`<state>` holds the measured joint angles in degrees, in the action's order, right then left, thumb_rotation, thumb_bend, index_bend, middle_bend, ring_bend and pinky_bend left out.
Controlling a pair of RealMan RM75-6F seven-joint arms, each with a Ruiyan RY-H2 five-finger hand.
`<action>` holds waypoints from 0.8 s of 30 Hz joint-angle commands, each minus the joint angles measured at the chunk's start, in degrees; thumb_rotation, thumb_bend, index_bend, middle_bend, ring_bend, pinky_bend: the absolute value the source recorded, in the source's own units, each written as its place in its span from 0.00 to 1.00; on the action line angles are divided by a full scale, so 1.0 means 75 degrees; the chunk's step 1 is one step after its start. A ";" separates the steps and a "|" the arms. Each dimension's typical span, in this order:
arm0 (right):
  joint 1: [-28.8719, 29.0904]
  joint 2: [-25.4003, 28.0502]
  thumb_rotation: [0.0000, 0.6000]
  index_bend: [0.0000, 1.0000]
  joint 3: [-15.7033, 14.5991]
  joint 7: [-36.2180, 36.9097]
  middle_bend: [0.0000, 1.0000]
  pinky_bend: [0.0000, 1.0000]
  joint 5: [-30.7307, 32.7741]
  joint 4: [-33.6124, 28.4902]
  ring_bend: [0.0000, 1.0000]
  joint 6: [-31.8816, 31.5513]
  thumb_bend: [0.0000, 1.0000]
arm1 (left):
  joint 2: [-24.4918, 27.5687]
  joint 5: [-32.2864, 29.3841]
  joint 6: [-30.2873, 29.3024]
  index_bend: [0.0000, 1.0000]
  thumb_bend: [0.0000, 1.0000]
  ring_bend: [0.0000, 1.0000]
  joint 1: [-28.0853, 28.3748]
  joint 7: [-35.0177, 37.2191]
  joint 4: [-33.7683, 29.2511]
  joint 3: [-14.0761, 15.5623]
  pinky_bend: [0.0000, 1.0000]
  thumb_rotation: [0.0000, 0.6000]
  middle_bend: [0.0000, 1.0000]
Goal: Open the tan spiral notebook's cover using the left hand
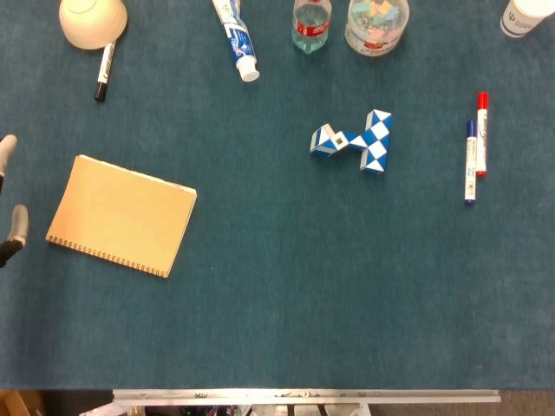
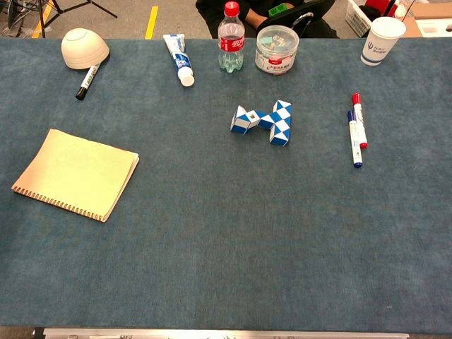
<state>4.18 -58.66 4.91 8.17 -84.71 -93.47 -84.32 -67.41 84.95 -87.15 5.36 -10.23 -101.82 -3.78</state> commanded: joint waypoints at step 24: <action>0.0006 0.0018 1.00 0.34 0.0017 -0.0002 0.28 0.31 -0.0054 -0.0047 0.21 -0.0056 0.40 | 0.0397 0.0083 0.0950 0.08 0.43 0.12 0.0595 0.0294 0.0060 -0.0040 0.14 0.64 0.16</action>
<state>4.22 -58.52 5.05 8.15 -85.11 -93.82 -84.74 -64.89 85.62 -81.06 9.01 -8.15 -101.53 -3.94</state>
